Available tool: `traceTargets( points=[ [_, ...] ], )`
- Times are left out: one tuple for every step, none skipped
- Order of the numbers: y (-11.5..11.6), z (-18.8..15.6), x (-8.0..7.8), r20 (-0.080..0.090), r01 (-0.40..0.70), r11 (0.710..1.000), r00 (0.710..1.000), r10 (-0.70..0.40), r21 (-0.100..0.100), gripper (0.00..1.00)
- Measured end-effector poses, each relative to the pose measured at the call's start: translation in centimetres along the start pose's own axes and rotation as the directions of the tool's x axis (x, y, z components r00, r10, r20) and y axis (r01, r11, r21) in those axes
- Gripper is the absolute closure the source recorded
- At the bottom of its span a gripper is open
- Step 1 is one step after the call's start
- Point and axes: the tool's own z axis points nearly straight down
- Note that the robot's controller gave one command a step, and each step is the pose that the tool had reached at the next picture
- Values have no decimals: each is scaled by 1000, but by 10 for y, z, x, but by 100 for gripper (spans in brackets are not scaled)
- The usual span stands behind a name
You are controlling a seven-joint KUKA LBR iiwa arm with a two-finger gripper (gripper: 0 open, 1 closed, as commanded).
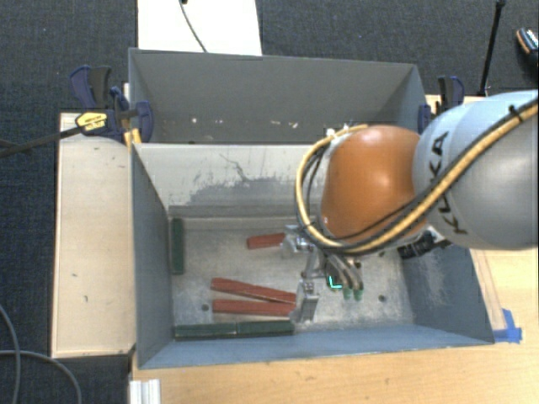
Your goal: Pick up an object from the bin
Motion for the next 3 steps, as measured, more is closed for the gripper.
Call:
traceTargets(
  points=[
    [33, 107, -37, 2, 76, 997, 997, -76, 0, 0],
    [32, 103, -38, 7, 69, 998, 998, -69, -1, 100],
    [23, 80, -58, 13, 59, 998, 998, -59, -1, 100]
  ],
)
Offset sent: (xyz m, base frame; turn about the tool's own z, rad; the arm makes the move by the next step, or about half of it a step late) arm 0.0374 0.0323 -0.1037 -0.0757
